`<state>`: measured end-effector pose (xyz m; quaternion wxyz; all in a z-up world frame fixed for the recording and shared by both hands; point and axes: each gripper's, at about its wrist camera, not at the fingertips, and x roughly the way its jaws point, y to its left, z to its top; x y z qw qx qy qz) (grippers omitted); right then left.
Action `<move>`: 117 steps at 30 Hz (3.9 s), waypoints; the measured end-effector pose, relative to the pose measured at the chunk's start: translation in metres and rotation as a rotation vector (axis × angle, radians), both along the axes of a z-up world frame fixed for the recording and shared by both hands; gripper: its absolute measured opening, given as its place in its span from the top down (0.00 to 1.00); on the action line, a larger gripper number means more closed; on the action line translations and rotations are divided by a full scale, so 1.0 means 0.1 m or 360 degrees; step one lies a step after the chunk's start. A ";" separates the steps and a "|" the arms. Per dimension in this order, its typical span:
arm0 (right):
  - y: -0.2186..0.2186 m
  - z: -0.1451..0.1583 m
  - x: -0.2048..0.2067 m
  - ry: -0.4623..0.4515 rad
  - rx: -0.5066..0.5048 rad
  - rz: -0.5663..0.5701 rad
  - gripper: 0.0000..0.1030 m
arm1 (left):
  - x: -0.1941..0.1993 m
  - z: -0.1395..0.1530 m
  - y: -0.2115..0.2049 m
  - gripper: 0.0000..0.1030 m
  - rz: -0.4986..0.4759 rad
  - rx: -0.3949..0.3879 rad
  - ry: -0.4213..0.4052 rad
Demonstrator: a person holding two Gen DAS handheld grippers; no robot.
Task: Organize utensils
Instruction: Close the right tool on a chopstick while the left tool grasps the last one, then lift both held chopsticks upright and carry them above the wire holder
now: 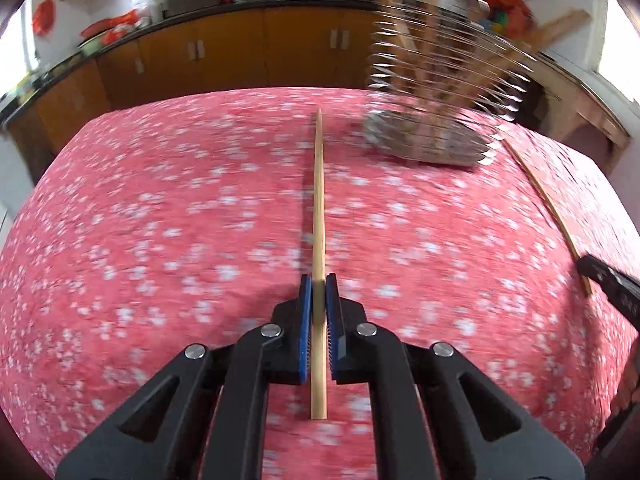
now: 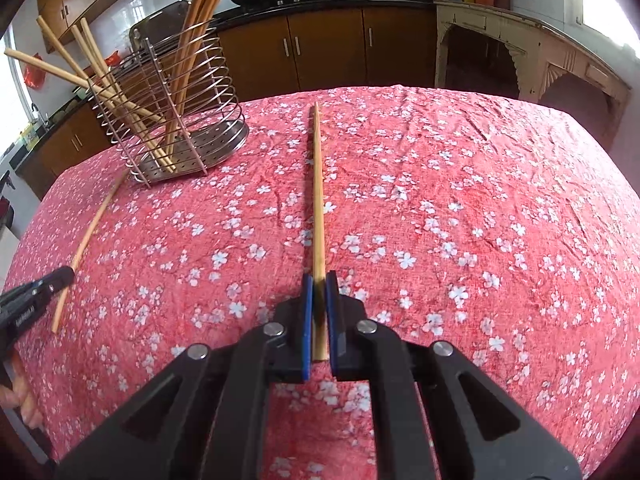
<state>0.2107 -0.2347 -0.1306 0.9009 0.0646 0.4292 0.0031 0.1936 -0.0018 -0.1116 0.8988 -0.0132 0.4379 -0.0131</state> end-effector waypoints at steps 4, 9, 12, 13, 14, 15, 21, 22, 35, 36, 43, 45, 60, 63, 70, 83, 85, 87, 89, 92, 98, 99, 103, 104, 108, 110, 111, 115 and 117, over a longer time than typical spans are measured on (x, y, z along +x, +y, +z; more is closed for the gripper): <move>0.02 -0.01 -0.03 -0.0008 -0.0015 0.0007 0.92 | 0.01 -0.01 0.20 0.93 0.0056 -0.0020 0.0002; 0.02 -0.01 -0.04 -0.0009 -0.0013 0.0007 0.92 | 0.01 -0.01 0.19 0.93 0.0045 0.0006 -0.0019; 0.02 -0.01 -0.05 -0.0009 -0.0029 0.0007 0.92 | 0.02 -0.01 0.25 0.92 0.0047 -0.0047 -0.0021; 0.02 -0.01 -0.05 -0.0008 -0.0034 0.0007 0.92 | 0.03 -0.01 0.27 0.92 0.0050 -0.0074 -0.0022; 0.02 -0.02 -0.06 -0.0008 -0.0040 0.0007 0.92 | 0.02 -0.02 0.28 0.92 0.0052 -0.0087 -0.0023; 0.02 -0.02 -0.07 -0.0008 -0.0048 0.0007 0.92 | 0.02 -0.03 0.29 0.92 0.0055 -0.0096 -0.0023; 0.03 -0.02 -0.07 -0.0007 -0.0043 0.0007 0.92 | 0.01 -0.03 0.30 0.92 0.0063 -0.0106 -0.0026; 0.03 -0.02 -0.06 -0.0007 -0.0042 0.0008 0.92 | 0.01 -0.03 0.30 0.92 0.0064 -0.0109 -0.0026; 0.01 -0.01 -0.11 -0.0001 -0.0066 0.0009 0.91 | 0.01 -0.02 0.17 0.92 0.0059 0.0029 -0.0021; 0.01 -0.01 -0.12 -0.0001 -0.0066 0.0010 0.91 | 0.01 -0.02 0.16 0.92 0.0059 0.0040 -0.0020; 0.01 0.00 -0.14 0.0000 -0.0080 0.0009 0.92 | 0.00 -0.01 0.12 0.93 0.0077 0.0084 -0.0020; 0.00 0.00 -0.14 -0.0004 -0.0063 0.0014 0.92 | -0.01 -0.01 0.12 0.93 0.0082 0.0081 -0.0017; -0.27 1.03 -0.72 -0.0579 -0.0053 0.0021 0.93 | -0.52 0.89 0.42 0.93 -0.0031 -0.0193 -0.0450; -0.35 1.30 -0.82 -0.0722 -0.0020 0.0003 0.93 | -0.60 1.18 0.47 0.93 -0.0034 -0.0240 -0.0591; -0.43 1.64 -0.80 -0.0891 0.0058 -0.0012 0.93 | -0.50 1.46 0.50 0.93 0.0001 -0.0280 -0.0694; -0.43 1.98 -0.75 -0.0957 0.0107 -0.0014 0.93 | -0.48 1.68 0.42 0.93 -0.0032 -0.0292 -0.0726; -0.48 2.22 -0.79 -0.1003 0.0152 -0.0005 0.93 | -0.49 1.86 0.36 0.93 -0.0072 -0.0317 -0.0755; -0.51 2.45 -0.80 -0.1043 0.0200 0.0016 0.93 | -0.51 2.04 0.28 0.93 -0.0116 -0.0340 -0.0775; -0.54 2.66 -0.83 -0.1078 0.0249 0.0046 0.93 | -0.54 2.25 0.17 0.93 -0.0177 -0.0354 -0.0803; -0.55 2.96 -0.84 -0.1144 0.0334 0.0093 0.93 | -0.57 2.53 -0.02 0.93 -0.0237 -0.0357 -0.0876; -0.41 3.16 -0.55 -0.1214 0.0405 0.0133 0.93 | -0.29 2.80 -0.37 0.93 -0.0208 -0.0267 -0.0986; -0.36 3.13 -0.45 -0.1201 0.0399 0.0142 0.93 | -0.20 2.79 -0.41 0.93 -0.0189 -0.0243 -0.0981; -0.21 2.93 -0.08 -0.1135 0.0342 0.0161 0.93 | 0.14 2.61 -0.49 0.93 -0.0106 -0.0148 -0.0945; -0.19 2.88 -0.01 -0.1117 0.0340 0.0166 0.93 | 0.23 2.55 -0.48 0.93 -0.0097 -0.0148 -0.0916; -0.09 2.66 0.28 -0.1021 0.0357 0.0192 0.93 | 0.43 2.39 -0.45 0.93 -0.0089 -0.0163 -0.0838; -0.05 2.56 0.40 -0.0974 0.0372 0.0194 0.93 | 0.52 2.31 -0.42 0.93 -0.0099 -0.0184 -0.0794; -0.04 2.52 0.45 -0.0951 0.0385 0.0197 0.93 | 0.55 2.28 -0.40 0.93 -0.0101 -0.0199 -0.0774; -0.02 2.36 0.63 -0.0863 0.0447 0.0207 0.93 | 0.66 2.20 -0.36 0.93 -0.0122 -0.0248 -0.0700; -0.01 2.29 0.70 -0.0829 0.0447 0.0205 0.93 | 0.70 2.14 -0.36 0.93 -0.0129 -0.0239 -0.0672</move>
